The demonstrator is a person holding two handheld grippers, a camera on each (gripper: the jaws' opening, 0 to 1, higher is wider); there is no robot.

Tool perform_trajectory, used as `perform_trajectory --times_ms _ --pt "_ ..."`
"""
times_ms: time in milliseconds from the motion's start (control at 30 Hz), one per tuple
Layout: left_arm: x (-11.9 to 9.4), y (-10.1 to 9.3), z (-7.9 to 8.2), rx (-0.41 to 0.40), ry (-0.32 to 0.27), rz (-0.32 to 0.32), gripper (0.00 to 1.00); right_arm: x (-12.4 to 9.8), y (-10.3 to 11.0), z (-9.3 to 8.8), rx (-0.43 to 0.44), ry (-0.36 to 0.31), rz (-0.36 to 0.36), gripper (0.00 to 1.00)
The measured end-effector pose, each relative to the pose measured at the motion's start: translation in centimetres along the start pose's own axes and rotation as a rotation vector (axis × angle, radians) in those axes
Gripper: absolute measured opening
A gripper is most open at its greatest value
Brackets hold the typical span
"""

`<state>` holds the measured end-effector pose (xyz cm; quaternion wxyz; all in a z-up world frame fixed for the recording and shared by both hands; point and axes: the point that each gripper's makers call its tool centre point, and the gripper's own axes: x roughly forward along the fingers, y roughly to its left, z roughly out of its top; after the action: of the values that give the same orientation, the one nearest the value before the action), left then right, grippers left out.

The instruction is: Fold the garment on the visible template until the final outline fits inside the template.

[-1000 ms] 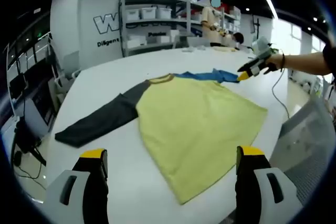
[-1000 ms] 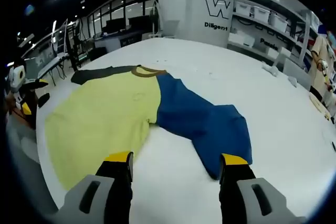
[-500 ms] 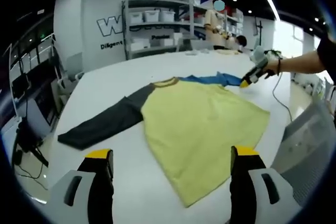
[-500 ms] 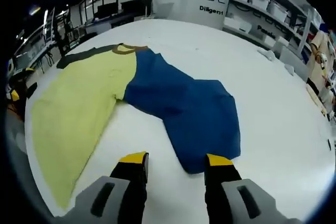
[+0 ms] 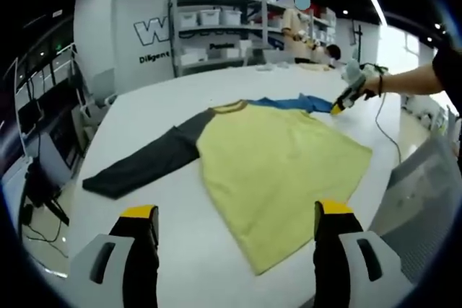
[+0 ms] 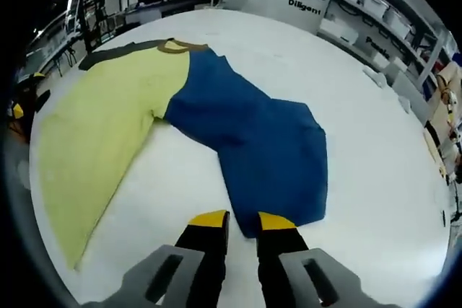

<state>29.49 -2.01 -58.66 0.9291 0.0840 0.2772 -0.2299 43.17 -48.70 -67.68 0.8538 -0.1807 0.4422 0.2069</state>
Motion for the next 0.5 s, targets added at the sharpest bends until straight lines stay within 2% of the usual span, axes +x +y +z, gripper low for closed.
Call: perform_trajectory --times_ms 67,167,233,300,500 --pt "0.0 0.0 -0.1 0.003 0.005 0.001 0.85 0.1 -0.1 0.1 -0.019 -0.001 -0.005 0.02" --pt "-0.1 0.0 -0.2 0.000 0.011 0.003 0.85 0.0 -0.7 0.1 0.014 -0.009 -0.018 0.00" --pt "-0.1 -0.1 -0.2 0.007 0.009 -0.001 0.84 -0.1 -0.4 0.2 0.201 -0.022 0.006 0.00" --pt "-0.1 -0.1 -0.1 0.013 0.007 0.000 0.85 -0.6 -0.3 1.5 0.250 -0.090 0.042 0.00" --pt "0.1 0.1 -0.5 0.008 0.020 0.002 0.87 -2.7 -1.6 2.9 0.265 -0.134 0.024 0.00"
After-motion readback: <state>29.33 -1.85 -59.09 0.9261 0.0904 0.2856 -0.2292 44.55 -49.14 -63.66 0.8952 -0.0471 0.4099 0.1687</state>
